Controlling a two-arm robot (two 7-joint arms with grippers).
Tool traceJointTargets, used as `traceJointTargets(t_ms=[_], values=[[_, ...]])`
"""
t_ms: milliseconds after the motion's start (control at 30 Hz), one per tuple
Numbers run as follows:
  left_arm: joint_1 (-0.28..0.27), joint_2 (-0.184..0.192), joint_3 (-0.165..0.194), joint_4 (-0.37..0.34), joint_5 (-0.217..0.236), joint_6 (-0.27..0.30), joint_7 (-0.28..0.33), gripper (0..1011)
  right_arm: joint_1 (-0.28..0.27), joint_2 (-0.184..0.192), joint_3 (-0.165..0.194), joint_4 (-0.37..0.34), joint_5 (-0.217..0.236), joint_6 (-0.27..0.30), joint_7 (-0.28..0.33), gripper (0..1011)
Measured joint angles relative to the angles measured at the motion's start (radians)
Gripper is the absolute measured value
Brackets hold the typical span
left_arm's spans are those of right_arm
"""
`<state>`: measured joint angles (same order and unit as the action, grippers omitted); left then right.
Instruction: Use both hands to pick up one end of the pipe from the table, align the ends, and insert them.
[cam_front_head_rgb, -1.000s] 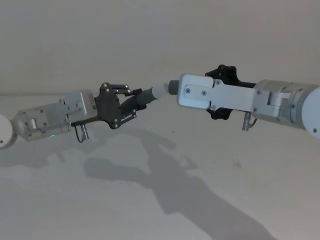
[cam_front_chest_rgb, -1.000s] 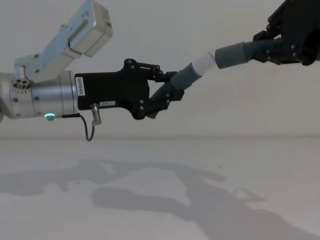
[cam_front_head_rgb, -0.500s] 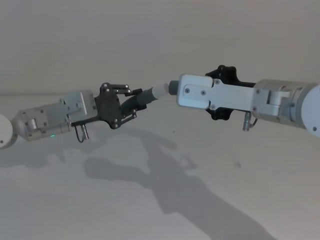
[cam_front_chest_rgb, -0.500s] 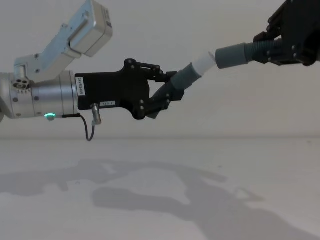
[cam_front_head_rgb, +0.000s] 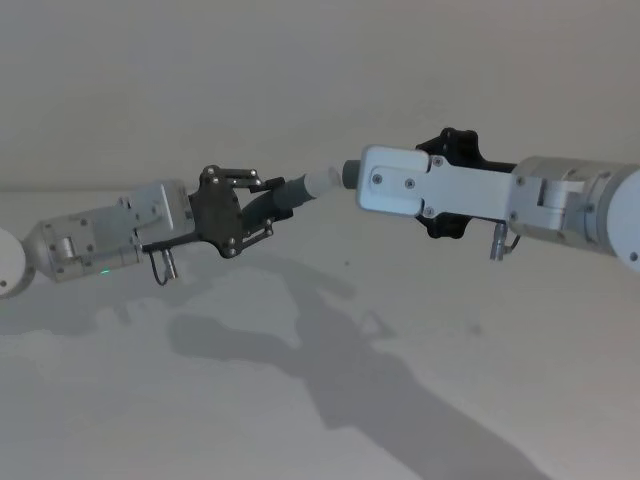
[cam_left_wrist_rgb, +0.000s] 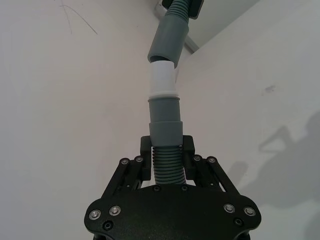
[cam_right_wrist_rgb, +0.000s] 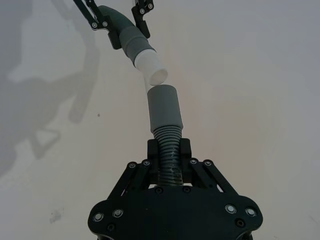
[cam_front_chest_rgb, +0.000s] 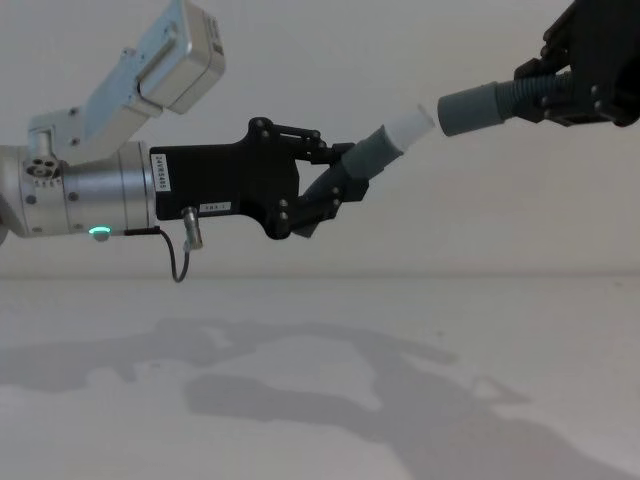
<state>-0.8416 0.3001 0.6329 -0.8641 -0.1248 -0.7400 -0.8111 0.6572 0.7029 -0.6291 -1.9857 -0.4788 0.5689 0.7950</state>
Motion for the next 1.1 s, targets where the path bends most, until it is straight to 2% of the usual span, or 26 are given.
traceJointTargets(t_ms=[1100], values=[[0.000,0.000,0.000,0.000,0.000,0.000,0.000,327,-0.001,-0.024,0.013,0.001,-0.015,-0.010,0.037,223]])
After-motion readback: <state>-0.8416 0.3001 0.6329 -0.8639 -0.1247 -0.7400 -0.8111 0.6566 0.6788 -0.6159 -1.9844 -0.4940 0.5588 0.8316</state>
